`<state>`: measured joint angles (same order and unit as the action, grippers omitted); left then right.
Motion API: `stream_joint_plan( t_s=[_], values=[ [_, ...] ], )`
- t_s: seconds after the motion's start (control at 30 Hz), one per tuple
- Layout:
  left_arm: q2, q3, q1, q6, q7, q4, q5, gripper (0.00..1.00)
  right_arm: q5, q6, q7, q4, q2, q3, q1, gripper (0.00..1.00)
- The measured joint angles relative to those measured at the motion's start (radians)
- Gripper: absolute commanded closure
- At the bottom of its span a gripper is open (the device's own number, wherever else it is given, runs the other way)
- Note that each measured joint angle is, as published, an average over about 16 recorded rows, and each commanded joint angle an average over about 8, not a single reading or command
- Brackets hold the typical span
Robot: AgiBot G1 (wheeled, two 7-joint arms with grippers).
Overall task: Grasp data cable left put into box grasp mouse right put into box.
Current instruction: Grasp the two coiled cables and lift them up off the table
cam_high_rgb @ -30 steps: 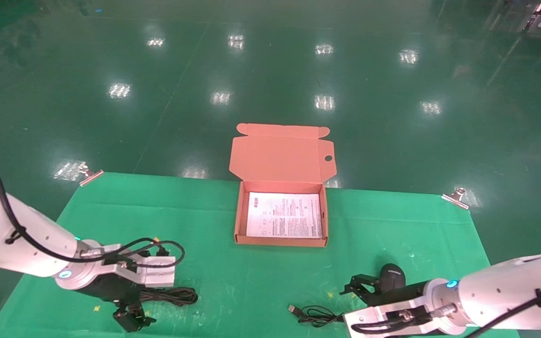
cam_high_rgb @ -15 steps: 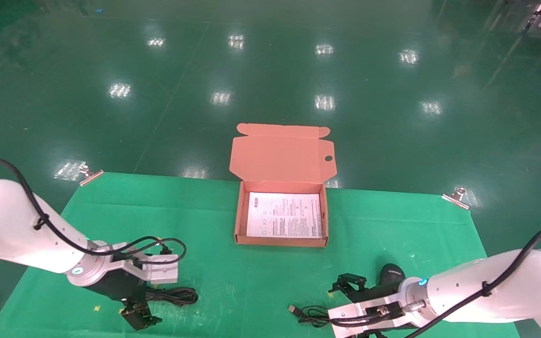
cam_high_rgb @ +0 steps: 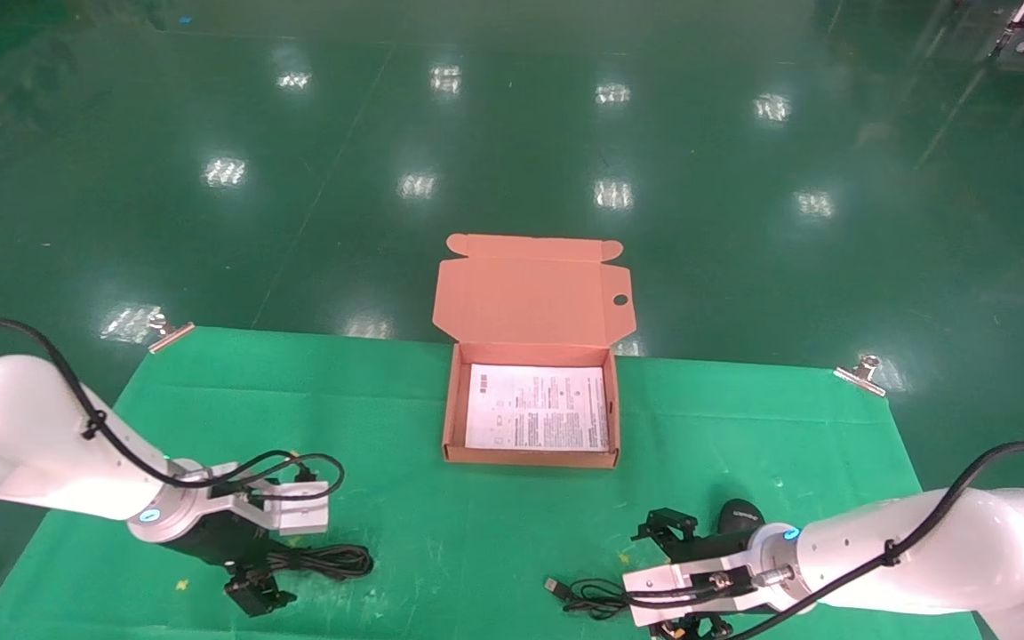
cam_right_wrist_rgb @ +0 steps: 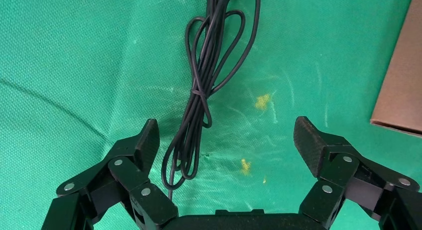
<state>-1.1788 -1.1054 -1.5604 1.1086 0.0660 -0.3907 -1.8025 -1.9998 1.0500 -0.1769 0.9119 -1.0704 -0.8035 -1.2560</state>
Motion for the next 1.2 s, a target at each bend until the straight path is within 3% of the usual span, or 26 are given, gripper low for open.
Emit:
stream_joint_plan(
  t_s=[1.2],
  values=[
    [0.005,0.000,0.000,0.011,0.005,-0.014,0.001,1.00,0.002,0.009,0.000,0.008,0.003,0.000,-0.001,1.00]
  ],
)
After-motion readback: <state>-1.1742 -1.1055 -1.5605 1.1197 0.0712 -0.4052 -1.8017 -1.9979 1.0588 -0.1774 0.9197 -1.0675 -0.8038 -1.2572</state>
